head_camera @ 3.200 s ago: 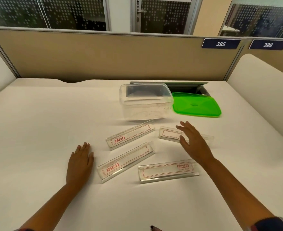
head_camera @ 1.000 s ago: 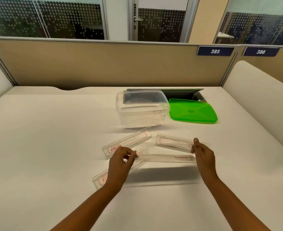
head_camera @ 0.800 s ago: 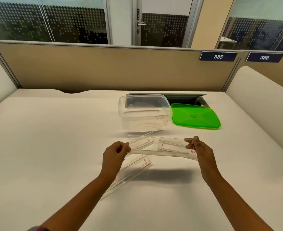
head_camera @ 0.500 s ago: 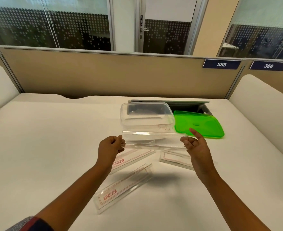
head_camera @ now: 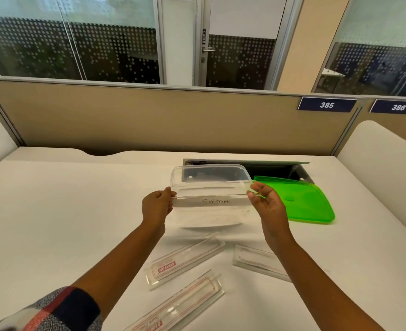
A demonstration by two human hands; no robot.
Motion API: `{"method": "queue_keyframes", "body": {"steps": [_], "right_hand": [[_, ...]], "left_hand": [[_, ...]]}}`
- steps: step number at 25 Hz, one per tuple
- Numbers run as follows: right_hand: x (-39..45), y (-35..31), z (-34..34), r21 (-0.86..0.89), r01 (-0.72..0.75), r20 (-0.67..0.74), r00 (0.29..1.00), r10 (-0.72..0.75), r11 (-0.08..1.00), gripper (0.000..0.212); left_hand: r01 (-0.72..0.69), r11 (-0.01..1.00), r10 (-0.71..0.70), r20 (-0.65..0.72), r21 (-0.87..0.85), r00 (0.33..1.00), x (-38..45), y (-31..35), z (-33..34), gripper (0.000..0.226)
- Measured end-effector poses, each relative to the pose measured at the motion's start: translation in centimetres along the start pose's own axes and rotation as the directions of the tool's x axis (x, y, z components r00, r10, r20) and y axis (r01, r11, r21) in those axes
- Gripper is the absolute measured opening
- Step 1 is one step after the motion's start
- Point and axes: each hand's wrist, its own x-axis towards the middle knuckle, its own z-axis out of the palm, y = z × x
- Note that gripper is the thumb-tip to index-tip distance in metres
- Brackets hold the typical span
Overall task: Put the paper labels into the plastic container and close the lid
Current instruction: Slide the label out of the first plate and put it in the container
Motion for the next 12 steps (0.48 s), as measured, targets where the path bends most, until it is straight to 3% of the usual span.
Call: {"method": "queue_keyframes", "body": {"steps": [7,12], "right_hand": [[3.0,0.3,1.6,-0.026,-0.051,0.002,0.999,0.051,0.998,0.023],[5.9,0.0,2.6,-0.039,-0.159,-0.178,0.973,0.15,0.986,0.026]], "left_hand": [[-0.045,0.999,0.045,-0.017,-0.001,0.999,2.6,1.2,0.3,0.022],[-0.248,0.961,0.244,0.052,0.118,0.968,2.8,2.8,2.4,0.025]]}}
